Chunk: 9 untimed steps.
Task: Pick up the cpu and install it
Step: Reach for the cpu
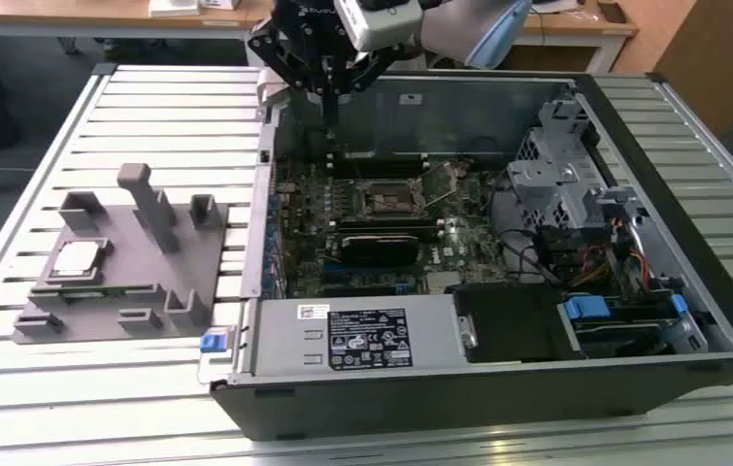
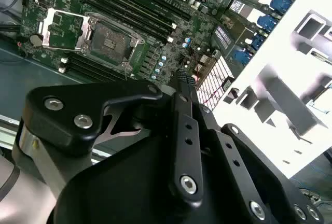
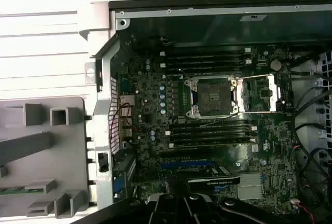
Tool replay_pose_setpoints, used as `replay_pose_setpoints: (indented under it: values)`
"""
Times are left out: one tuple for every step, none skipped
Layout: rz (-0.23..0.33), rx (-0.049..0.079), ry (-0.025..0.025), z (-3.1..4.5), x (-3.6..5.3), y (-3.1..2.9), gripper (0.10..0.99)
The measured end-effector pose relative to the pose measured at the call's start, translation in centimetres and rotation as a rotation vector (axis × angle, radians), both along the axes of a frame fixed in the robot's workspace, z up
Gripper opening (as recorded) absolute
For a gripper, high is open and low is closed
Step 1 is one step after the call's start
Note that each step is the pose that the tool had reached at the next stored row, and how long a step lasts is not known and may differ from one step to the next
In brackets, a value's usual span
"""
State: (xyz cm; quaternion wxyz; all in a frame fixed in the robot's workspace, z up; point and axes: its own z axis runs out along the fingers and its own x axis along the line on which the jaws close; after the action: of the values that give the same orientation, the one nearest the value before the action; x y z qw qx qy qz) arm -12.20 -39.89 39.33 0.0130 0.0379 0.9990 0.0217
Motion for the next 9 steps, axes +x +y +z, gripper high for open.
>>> replay_pose_setpoints:
  values:
    - [0.000,0.000,0.0000,0.00,0.00,0.00,0.106]
    - [0.000,0.000,0.0000,0.00,0.00,0.00,0.106]
    - [0.000,0.000,0.0000,0.00,0.00,0.00,0.106]
    - [0.000,0.000,0.0000,0.00,0.00,0.00,0.106]
    - [0.000,0.000,0.0000,0.00,0.00,0.00,0.106]
    - [0.000,0.000,-0.0001,0.00,0.00,0.00,0.106]
    - [0.000,0.000,-0.0001,0.00,0.00,0.00,0.106]
    - [0.000,0.000,0.0000,0.00,-0.06,0.01,0.106]
    - [0.000,0.000,0.0000,0.00,-0.09,0.00,0.106]
